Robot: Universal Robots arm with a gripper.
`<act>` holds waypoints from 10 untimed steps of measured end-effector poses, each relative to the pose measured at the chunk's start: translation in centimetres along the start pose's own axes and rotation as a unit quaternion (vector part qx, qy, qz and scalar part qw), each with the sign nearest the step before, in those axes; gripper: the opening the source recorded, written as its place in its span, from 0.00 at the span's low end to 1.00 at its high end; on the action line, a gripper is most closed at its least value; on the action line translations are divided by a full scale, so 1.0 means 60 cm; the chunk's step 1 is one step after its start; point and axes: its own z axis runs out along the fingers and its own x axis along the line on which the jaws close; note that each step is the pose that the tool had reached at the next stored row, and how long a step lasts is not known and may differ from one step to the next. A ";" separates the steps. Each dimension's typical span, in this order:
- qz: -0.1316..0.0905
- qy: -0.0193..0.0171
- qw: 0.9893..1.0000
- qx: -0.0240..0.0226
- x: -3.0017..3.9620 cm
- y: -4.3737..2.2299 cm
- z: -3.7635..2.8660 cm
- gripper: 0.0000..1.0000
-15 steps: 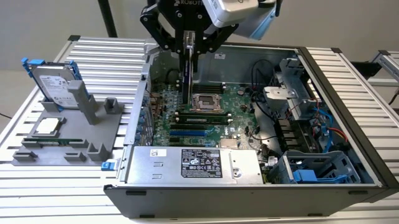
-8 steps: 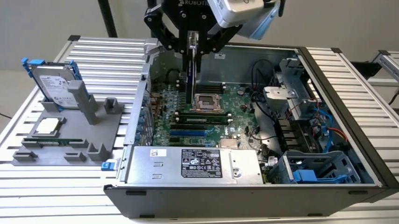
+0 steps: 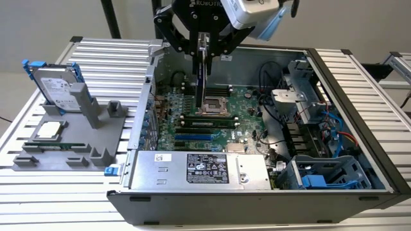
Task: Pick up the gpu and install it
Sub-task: 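Pick up the gpu and move the gpu toward the slot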
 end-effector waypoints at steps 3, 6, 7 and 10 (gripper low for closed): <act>0.000 0.000 1.000 0.000 -0.005 0.000 0.000 0.00; 0.000 0.000 1.000 0.000 -0.009 -0.001 0.000 0.00; 0.000 0.000 1.000 0.000 -0.011 -0.001 0.000 0.00; 0.000 0.000 1.000 0.000 -0.016 -0.001 0.000 0.00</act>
